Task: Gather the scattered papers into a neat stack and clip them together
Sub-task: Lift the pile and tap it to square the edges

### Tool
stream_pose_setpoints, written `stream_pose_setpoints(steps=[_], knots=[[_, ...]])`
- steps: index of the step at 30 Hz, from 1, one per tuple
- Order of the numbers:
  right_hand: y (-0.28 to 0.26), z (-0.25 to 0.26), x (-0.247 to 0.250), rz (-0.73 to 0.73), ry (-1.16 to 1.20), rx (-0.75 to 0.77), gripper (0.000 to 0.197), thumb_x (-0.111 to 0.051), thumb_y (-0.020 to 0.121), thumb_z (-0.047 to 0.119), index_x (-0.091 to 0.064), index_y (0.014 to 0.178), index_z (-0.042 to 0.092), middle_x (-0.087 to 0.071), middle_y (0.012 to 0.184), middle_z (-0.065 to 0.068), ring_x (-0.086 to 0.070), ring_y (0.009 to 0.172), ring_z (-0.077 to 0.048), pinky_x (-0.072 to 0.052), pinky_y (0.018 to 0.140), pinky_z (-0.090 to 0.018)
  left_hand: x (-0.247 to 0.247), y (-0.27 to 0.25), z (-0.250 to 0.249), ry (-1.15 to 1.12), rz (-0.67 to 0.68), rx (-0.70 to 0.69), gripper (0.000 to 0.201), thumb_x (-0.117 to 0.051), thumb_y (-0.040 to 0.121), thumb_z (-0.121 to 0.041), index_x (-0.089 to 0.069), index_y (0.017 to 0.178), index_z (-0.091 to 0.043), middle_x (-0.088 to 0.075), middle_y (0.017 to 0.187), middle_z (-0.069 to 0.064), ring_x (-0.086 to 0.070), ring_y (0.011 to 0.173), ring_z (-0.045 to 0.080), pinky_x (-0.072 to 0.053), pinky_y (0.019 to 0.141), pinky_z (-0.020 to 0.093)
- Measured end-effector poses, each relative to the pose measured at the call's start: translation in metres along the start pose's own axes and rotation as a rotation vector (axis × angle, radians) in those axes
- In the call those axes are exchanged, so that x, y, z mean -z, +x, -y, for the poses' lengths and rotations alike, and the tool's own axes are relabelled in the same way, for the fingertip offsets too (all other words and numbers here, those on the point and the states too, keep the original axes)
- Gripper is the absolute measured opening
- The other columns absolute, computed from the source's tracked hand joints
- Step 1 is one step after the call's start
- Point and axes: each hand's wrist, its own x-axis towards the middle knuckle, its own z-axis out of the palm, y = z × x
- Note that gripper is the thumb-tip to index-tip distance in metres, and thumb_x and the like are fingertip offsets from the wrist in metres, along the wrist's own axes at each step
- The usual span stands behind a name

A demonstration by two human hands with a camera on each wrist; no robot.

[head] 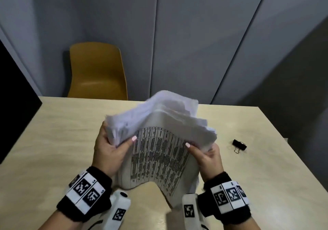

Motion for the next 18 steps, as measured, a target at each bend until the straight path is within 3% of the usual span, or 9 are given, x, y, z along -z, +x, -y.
stream_pose_setpoints(steps=[3,5,7,9,10,13,15,17,18], knots=[[0.002,0.011,0.009,0.064,0.038,0.048,0.031,-0.081,0.055,-0.001,-0.077,0.074,0.023,-0.073,0.070,0.007,-0.066,0.069,-0.005,-0.056,0.069,-0.021,0.011,0.007,-0.006,-0.024,-0.043,-0.072,0.053,-0.079,0.062,0.003,-0.054,0.101,-0.022,-0.067,0.085,-0.026,-0.061,0.084,-0.010,-0.050,0.073,0.008],[0.005,0.016,0.021,0.093,0.028,0.059,0.052,-0.091,0.042,0.019,-0.071,0.091,0.018,-0.073,0.080,0.007,-0.065,0.077,-0.006,-0.054,0.071,-0.021,0.024,0.009,-0.005,-0.053,0.077,-0.154,0.080,-0.088,0.051,-0.017,-0.044,0.117,-0.019,-0.060,0.103,-0.039,-0.057,0.094,-0.016,-0.045,0.078,0.003],[0.005,0.017,0.024,0.112,0.003,0.037,0.080,-0.087,0.038,0.024,-0.056,0.111,0.018,-0.072,0.090,0.009,-0.065,0.085,-0.006,-0.053,0.073,-0.020,0.028,0.007,-0.006,-0.099,0.207,-0.098,0.109,-0.089,0.038,-0.045,-0.033,0.129,-0.023,-0.059,0.116,-0.026,-0.059,0.100,-0.009,-0.048,0.081,0.007],[0.002,0.018,0.014,0.132,0.005,0.037,0.083,-0.079,0.043,0.021,-0.048,0.119,0.014,-0.071,0.094,0.010,-0.065,0.088,-0.005,-0.052,0.073,-0.020,0.024,0.003,-0.006,-0.147,0.275,-0.063,0.108,-0.090,0.039,-0.038,-0.030,0.129,-0.032,-0.063,0.112,0.002,-0.064,0.093,-0.003,-0.050,0.076,0.010],[0.001,0.018,0.007,0.151,0.002,0.041,0.084,-0.079,0.044,0.020,-0.046,0.121,0.010,-0.070,0.095,0.007,-0.065,0.090,-0.007,-0.052,0.074,-0.022,0.020,0.001,-0.011,-0.112,0.258,-0.085,0.106,-0.089,0.040,-0.031,-0.030,0.128,-0.035,-0.060,0.113,0.003,-0.064,0.091,-0.005,-0.049,0.074,0.008],[-0.002,0.021,-0.001,0.155,-0.003,0.046,0.091,-0.080,0.045,0.019,-0.043,0.128,0.015,-0.067,0.107,0.000,-0.064,0.097,-0.012,-0.051,0.081,-0.025,0.018,-0.001,-0.012,-0.051,0.193,-0.173,0.099,-0.082,0.049,-0.007,-0.029,0.131,-0.025,-0.058,0.115,-0.028,-0.058,0.097,-0.015,-0.045,0.075,0.002],[0.001,0.017,0.003,0.120,-0.012,0.022,0.098,-0.085,0.043,0.021,-0.041,0.130,0.023,-0.064,0.114,-0.001,-0.064,0.100,-0.010,-0.051,0.082,-0.023,0.025,0.005,-0.004,-0.064,0.213,-0.130,0.101,-0.079,0.047,0.004,-0.030,0.130,-0.026,-0.060,0.114,-0.015,-0.060,0.096,-0.013,-0.046,0.074,0.003],[0.001,0.009,0.003,0.068,-0.029,-0.021,0.097,-0.091,0.038,0.027,-0.046,0.124,0.016,-0.066,0.107,-0.002,-0.066,0.093,-0.007,-0.052,0.075,-0.019,0.027,0.008,0.005,-0.098,0.237,-0.056,0.099,-0.090,0.044,-0.024,-0.035,0.126,-0.034,-0.068,0.101,-0.007,-0.064,0.092,-0.005,-0.050,0.075,0.008],[0.002,0.005,0.001,0.037,-0.030,-0.023,0.083,-0.090,0.042,0.023,-0.052,0.114,0.012,-0.070,0.096,0.001,-0.067,0.085,-0.006,-0.052,0.071,-0.017,0.025,0.008,0.005,-0.037,0.234,-0.063,0.093,-0.088,0.043,-0.036,-0.040,0.122,-0.035,-0.070,0.095,-0.016,-0.064,0.088,-0.006,-0.049,0.075,0.007]])
